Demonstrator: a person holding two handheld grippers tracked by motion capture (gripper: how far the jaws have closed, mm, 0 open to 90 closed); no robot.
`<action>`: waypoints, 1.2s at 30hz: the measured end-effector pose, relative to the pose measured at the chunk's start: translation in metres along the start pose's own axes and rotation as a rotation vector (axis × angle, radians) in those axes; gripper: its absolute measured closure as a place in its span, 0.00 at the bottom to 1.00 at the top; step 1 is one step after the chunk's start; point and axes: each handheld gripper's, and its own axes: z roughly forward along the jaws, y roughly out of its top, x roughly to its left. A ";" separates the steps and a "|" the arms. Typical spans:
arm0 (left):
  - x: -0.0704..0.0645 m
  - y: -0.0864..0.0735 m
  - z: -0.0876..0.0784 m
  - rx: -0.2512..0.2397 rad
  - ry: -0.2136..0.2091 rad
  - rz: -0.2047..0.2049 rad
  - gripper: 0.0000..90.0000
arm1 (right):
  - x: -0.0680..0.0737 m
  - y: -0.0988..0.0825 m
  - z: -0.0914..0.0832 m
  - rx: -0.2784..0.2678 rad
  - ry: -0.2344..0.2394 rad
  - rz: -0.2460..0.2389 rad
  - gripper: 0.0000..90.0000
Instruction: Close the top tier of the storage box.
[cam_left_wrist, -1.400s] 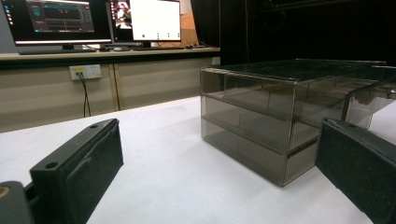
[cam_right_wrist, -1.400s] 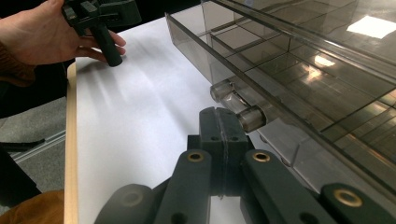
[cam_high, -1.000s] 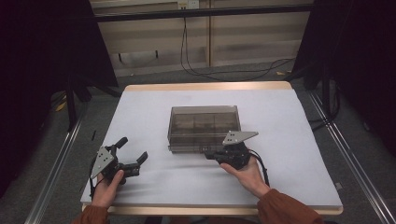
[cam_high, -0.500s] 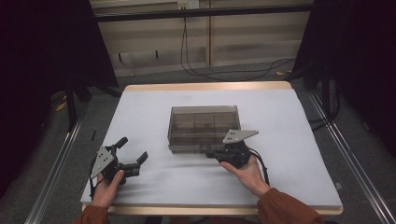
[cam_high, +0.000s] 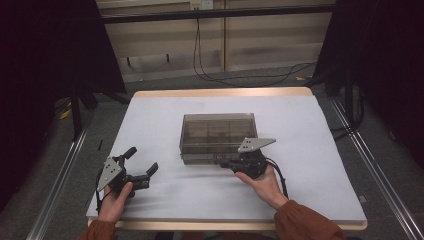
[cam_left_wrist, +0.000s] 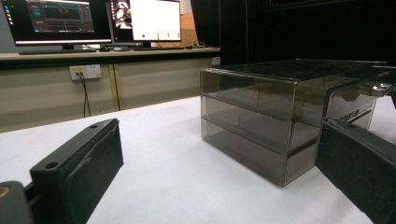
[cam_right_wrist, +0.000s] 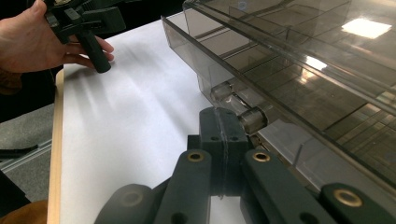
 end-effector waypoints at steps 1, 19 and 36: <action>0.000 0.000 0.000 0.000 0.000 0.000 0.01 | -0.001 0.000 0.000 0.000 0.001 0.001 1.00; 0.000 0.000 0.000 -0.006 0.005 -0.003 0.01 | -0.005 0.003 0.003 -0.005 -0.003 0.004 1.00; 0.000 0.000 0.000 -0.004 0.004 -0.002 0.01 | -0.010 0.007 0.008 -0.016 -0.016 0.011 1.00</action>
